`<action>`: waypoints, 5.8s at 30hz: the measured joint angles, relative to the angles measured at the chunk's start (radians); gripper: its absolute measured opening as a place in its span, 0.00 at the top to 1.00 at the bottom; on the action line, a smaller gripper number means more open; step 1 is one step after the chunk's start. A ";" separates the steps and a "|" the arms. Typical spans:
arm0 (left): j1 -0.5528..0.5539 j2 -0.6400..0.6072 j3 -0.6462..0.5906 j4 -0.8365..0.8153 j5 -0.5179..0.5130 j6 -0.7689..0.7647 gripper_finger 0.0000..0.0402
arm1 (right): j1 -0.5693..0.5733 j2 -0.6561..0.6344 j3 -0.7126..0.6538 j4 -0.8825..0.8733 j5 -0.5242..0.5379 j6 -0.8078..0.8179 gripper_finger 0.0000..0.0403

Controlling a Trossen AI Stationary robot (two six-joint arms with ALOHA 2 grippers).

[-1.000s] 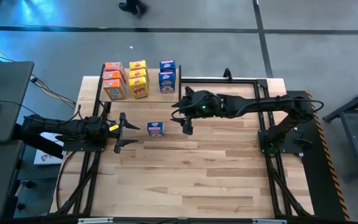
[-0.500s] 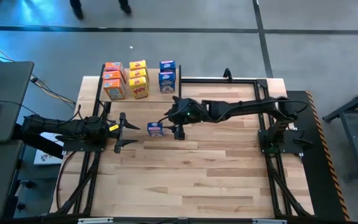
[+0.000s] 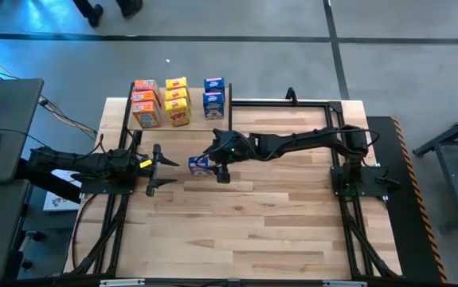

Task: Stack cereal on shelf
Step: Put the blue cereal box on the shelf aligned with the other blue cereal boxes

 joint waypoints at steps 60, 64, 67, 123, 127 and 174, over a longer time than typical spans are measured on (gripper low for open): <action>0.000 0.002 0.000 0.000 0.000 0.000 0.38 | -0.027 0.127 -0.001 0.073 0.004 0.061 0.58; 0.000 0.002 0.000 0.000 0.000 0.000 0.38 | -0.027 0.080 -0.001 0.040 0.004 0.056 0.58; 0.000 0.002 0.000 0.000 0.000 0.000 0.38 | -0.031 0.030 -0.001 -0.011 0.004 0.054 0.58; 0.000 0.002 0.000 -0.001 0.000 0.000 0.38 | -0.277 -0.218 -0.001 -0.133 -0.072 -0.234 0.58; 0.000 0.002 0.000 0.000 0.000 0.000 0.38 | -0.284 -0.210 0.000 -0.128 -0.071 -0.235 0.58; 0.000 0.002 0.000 0.000 0.000 0.000 0.38 | -0.296 -0.200 0.000 -0.080 -0.073 -0.239 0.52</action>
